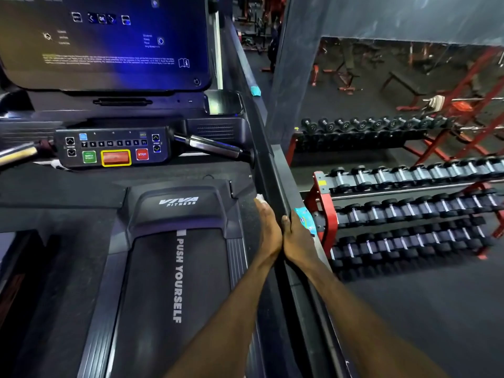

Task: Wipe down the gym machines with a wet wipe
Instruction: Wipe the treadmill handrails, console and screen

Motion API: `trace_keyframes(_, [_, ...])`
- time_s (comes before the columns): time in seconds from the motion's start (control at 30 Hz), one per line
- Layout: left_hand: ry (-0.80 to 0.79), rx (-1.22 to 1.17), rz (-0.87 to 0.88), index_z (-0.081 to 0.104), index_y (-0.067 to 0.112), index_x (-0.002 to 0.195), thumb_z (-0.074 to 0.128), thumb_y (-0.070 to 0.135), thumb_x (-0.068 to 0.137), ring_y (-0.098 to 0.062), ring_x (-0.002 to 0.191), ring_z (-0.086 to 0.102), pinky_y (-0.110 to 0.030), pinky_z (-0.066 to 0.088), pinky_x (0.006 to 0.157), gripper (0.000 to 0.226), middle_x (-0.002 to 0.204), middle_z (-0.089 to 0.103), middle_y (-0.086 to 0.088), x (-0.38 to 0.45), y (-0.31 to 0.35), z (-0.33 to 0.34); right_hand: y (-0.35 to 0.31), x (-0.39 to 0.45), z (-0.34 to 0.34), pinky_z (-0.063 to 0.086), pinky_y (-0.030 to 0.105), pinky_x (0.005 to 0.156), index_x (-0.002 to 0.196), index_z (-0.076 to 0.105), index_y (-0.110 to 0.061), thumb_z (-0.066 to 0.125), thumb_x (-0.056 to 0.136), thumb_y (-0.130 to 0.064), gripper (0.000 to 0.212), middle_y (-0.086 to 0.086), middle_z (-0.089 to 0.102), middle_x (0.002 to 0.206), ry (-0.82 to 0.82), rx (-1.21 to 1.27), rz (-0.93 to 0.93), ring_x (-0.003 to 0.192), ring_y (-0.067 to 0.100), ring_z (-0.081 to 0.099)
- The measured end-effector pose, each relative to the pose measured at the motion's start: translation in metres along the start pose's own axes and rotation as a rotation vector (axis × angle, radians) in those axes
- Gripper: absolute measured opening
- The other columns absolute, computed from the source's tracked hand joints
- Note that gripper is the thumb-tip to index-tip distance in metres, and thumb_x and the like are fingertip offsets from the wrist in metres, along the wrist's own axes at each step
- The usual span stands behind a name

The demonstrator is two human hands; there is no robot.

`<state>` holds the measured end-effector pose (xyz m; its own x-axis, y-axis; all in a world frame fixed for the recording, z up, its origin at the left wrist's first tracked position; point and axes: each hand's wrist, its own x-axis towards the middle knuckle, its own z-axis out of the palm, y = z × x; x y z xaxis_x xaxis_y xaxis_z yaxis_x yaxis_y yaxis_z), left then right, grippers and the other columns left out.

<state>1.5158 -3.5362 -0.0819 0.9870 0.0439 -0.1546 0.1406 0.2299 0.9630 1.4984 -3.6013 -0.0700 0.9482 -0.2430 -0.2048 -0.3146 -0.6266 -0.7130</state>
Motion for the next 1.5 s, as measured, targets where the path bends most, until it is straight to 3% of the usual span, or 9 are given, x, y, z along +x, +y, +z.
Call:
trace_keyframes(0.23, [-0.074, 0.039, -0.068, 0.013, 0.031, 0.158, 0.017, 0.086, 0.083, -0.007, 0.149, 0.014, -0.031, 0.011, 0.122, 0.093, 0.164, 0.013, 0.007, -0.034, -0.014, -0.003, 0.02, -0.034, -0.004, 0.045, 0.049, 0.104, 0.145, 0.035, -0.022, 0.033, 0.104, -0.048, 0.048, 0.002, 0.058, 0.133, -0.034, 0.026, -0.039, 0.123, 0.025, 0.057])
trace_keyframes(0.4, [-0.088, -0.05, -0.146, 0.053, 0.022, 0.131, 0.006, 0.056, 0.1, -0.003, 0.114, 0.061, -0.014, 0.048, 0.092, 0.066, 0.129, 0.062, -0.003, -0.018, -0.006, -0.007, 0.019, -0.034, -0.006, 0.032, 0.046, 0.114, 0.157, 0.022, -0.017, 0.03, 0.107, -0.042, 0.056, 0.011, 0.04, 0.155, -0.024, -0.077, -0.042, 0.139, 0.033, 0.041])
trace_keyframes(0.53, [-0.131, -0.055, -0.193, 0.036, 0.016, 0.151, 0.021, 0.094, 0.073, -0.014, 0.132, 0.051, -0.026, 0.048, 0.102, 0.111, 0.148, 0.048, -0.01, -0.048, -0.028, -0.008, 0.02, -0.032, -0.004, 0.039, 0.048, 0.108, 0.154, 0.028, -0.017, 0.032, 0.106, -0.042, 0.054, 0.014, 0.054, 0.142, -0.005, -0.073, -0.047, 0.129, 0.034, 0.052])
trace_keyframes(0.73, [-0.149, -0.084, -0.143, 0.037, 0.024, 0.147, 0.0, 0.055, 0.101, 0.005, 0.129, 0.042, -0.004, 0.039, 0.095, 0.067, 0.15, 0.042, 0.004, -0.039, -0.014, -0.01, 0.023, -0.029, 0.001, 0.047, 0.053, 0.097, 0.141, 0.041, -0.014, 0.032, 0.104, -0.046, 0.05, 0.017, 0.065, 0.122, 0.045, -0.078, -0.042, 0.111, 0.036, 0.062])
trace_keyframes(0.83, [-0.136, -0.095, -0.151, 0.056, 0.029, 0.124, 0.005, 0.052, 0.104, 0.008, 0.115, 0.057, -0.019, 0.044, 0.102, 0.06, 0.123, 0.063, 0.011, -0.043, -0.019, -0.009, 0.022, -0.028, 0.0, 0.049, 0.055, 0.094, 0.134, 0.045, -0.012, 0.03, 0.101, -0.051, 0.053, 0.015, 0.067, 0.114, 0.054, -0.047, -0.061, 0.106, 0.034, 0.064])
trace_keyframes(1.03, [-0.198, 0.041, -0.089, 0.019, 0.039, 0.155, 0.014, 0.083, 0.088, -0.013, 0.151, 0.015, -0.049, 0.014, 0.122, 0.081, 0.164, 0.019, 0.007, -0.082, -0.057, -0.005, 0.023, -0.031, 0.0, 0.051, 0.052, 0.089, 0.128, 0.048, -0.007, 0.029, 0.095, -0.059, 0.064, 0.016, 0.067, 0.109, 0.051, -0.035, -0.087, 0.1, 0.034, 0.065])
trace_keyframes(1.3, [-0.139, 0.038, -0.045, -0.01, 0.032, 0.153, 0.007, 0.061, 0.095, 0.007, 0.146, -0.006, -0.02, 0.002, 0.12, 0.067, 0.159, -0.013, 0.019, -0.131, -0.036, -0.006, 0.018, -0.038, -0.003, 0.047, 0.052, 0.099, 0.137, 0.048, -0.02, 0.021, 0.087, -0.071, 0.076, 0.007, 0.066, 0.119, 0.052, -0.017, -0.071, 0.111, 0.028, 0.061])
trace_keyframes(1.4, [-0.059, -0.067, -0.089, -0.005, 0.024, 0.156, 0.007, 0.071, 0.089, 0.003, 0.144, 0.007, -0.006, 0.015, 0.112, 0.083, 0.163, 0.0, 0.006, -0.131, -0.036, -0.007, 0.02, -0.041, -0.004, 0.046, 0.052, 0.101, 0.142, 0.044, -0.02, 0.024, 0.095, -0.064, 0.067, 0.008, 0.065, 0.124, 0.04, -0.047, -0.063, 0.115, 0.029, 0.06])
trace_keyframes(1.5, [-0.062, -0.028, -0.119, 0.015, 0.02, 0.158, 0.013, 0.078, 0.09, -0.002, 0.147, 0.019, -0.029, 0.017, 0.123, 0.089, 0.163, 0.02, 0.004, -0.121, -0.039, -0.003, 0.02, -0.044, -0.006, 0.047, 0.053, 0.098, 0.135, 0.049, -0.015, 0.028, 0.102, -0.053, 0.055, 0.011, 0.066, 0.119, 0.052, -0.069, -0.078, 0.111, 0.031, 0.061])
